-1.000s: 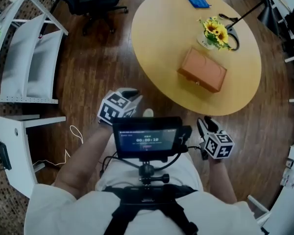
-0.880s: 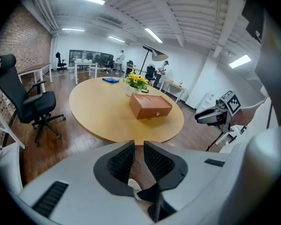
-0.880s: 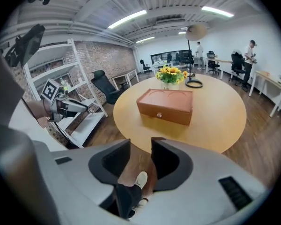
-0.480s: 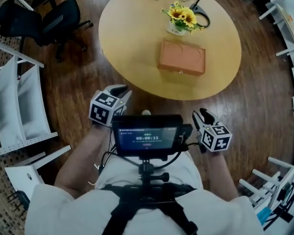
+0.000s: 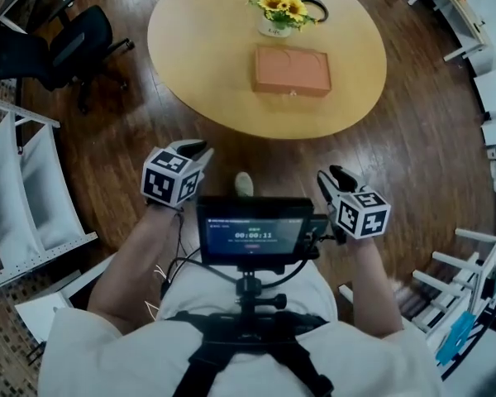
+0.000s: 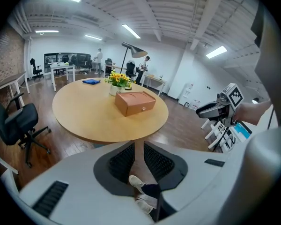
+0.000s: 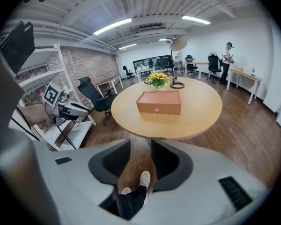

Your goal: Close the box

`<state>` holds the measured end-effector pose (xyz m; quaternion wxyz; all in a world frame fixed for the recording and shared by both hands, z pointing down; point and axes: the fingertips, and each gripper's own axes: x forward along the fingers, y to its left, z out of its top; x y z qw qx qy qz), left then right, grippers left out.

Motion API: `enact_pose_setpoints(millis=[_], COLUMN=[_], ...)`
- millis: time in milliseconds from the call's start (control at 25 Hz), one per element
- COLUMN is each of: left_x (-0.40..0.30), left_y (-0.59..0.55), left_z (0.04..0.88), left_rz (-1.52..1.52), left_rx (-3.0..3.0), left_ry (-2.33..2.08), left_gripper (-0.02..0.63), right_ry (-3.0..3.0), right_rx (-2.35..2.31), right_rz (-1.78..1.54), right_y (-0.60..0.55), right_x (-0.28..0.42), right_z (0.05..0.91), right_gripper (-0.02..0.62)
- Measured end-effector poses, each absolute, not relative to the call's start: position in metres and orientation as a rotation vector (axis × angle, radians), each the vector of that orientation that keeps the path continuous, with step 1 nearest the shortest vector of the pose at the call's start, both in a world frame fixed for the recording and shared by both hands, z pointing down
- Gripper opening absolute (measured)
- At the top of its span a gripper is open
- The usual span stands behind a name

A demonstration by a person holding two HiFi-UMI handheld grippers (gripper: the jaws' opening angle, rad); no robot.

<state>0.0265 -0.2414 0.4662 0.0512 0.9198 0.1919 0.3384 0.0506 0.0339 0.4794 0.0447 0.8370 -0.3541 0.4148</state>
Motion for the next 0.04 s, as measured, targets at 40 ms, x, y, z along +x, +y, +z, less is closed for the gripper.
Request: enact_pose_setpoints(millis=[40], left_x=[0.0192], left_y=[-0.2395], left_z=[0.4655], left_rz=[1.027], left_rx=[2.799], left_ry=[0.586], left_gripper=[0.060], right_ry=[-1.082], right_rx=[2.563], right_rz=[1.260], right_y=[0.0347], right_x=[0.0430], right_z=[0.4762], right_gripper=[0.149])
